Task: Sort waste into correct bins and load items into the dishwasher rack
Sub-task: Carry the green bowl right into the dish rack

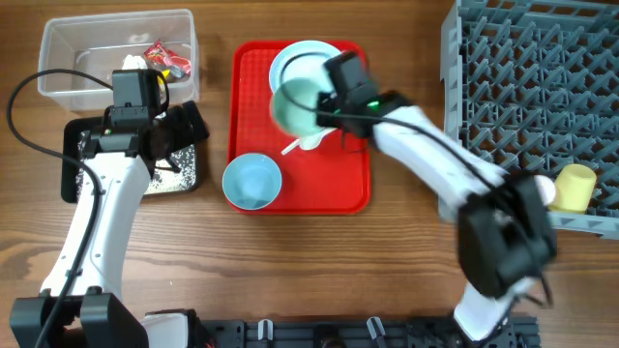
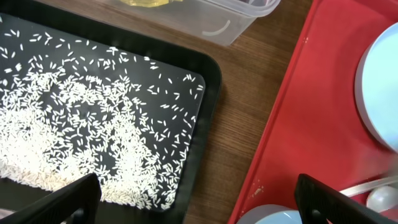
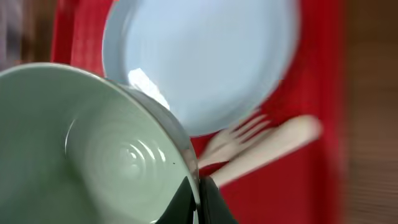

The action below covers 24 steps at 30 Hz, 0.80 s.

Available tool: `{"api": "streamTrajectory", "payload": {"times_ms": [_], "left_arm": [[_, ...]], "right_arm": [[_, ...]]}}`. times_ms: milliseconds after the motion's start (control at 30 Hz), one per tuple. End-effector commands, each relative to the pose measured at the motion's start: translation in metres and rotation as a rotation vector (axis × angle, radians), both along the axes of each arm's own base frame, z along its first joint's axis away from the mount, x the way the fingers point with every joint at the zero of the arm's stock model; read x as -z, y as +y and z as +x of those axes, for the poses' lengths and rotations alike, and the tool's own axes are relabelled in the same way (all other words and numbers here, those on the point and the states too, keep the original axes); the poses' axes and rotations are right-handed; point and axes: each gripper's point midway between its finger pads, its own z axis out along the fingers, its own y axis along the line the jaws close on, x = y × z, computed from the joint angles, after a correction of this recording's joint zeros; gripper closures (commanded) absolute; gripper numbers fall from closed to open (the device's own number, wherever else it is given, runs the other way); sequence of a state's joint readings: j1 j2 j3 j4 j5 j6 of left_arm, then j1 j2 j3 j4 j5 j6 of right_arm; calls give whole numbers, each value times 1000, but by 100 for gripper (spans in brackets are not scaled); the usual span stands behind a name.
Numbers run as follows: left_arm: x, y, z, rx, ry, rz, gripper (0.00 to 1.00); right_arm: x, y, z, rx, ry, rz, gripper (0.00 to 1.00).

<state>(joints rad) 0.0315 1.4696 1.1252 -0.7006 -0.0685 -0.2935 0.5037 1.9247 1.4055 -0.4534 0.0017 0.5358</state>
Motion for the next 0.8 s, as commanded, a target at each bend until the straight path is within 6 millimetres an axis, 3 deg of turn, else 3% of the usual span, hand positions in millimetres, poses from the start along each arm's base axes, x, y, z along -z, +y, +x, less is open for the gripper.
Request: {"api": "streamTrajectory", "payload": {"times_ms": [0, 67, 167, 267, 400, 500, 633, 767], "left_arm": [[3, 0, 0, -1, 9, -12, 0], [3, 0, 0, -1, 9, -12, 0], [3, 0, 0, -2, 9, -13, 0], [3, -2, 0, -1, 8, -23, 0], [3, -6, 1, 9, 7, -45, 0], [3, -6, 1, 9, 7, -45, 0], [3, -6, 1, 9, 6, -45, 0], [3, -6, 2, 9, 3, -45, 0]], "right_arm": [[-99, -104, 18, 211, -245, -255, 96], [-125, -154, 13, 345, -289, -365, 96], [-162, -253, -4, 606, -333, -665, 96], [-164, -296, -11, 727, -306, -809, 95], [-142, -337, -11, 745, -199, -919, 91], [-138, -365, -16, 821, -167, -989, 91], [-155, -388, -18, 894, -187, -1114, 96], [-180, -388, 14, 813, -270, -1193, 96]]}}
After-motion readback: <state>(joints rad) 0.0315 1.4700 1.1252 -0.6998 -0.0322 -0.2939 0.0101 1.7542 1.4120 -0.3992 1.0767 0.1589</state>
